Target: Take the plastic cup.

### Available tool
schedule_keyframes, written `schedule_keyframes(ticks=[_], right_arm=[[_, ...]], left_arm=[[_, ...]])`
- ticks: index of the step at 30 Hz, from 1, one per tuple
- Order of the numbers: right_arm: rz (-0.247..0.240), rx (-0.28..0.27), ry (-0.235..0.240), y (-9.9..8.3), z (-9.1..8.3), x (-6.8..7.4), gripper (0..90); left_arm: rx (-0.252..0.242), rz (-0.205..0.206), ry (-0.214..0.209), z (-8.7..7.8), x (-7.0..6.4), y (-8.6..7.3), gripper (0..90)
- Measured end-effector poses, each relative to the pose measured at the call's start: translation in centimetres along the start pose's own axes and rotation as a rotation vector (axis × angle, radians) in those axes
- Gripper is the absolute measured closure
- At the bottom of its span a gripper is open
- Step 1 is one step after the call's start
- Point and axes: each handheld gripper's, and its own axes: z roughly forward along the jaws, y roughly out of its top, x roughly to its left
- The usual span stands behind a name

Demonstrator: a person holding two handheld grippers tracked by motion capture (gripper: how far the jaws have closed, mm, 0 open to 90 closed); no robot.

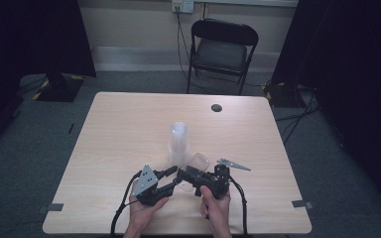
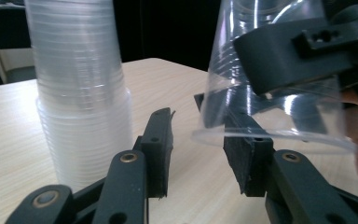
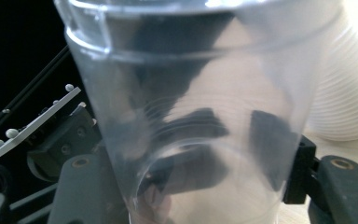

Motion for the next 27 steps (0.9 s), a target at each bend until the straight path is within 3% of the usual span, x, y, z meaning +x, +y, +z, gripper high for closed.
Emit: schedule_keyframes(ticks=[16,19,23,27], right_arm=[[0.078,0.052,0.061,-0.7,1.4,0.2,36.6],[0.096,0.064,0.063,-0.7,1.5,0.1,36.2],[0.105,0.078,0.063,-0.8,1.6,-0.1,32.6],[0.098,0.073,0.051,-0.9,1.6,-0.3,26.5]], left_arm=[[-0.077,0.005,0.028,-0.2,-0.2,-0.4,65.9],[-0.078,0.006,0.024,-0.2,-0.2,-0.5,71.9],[-0.078,-0.046,0.005,-0.1,0.1,-0.8,74.7],[-0.083,-0.063,0.000,-0.3,0.3,-0.8,77.9]])
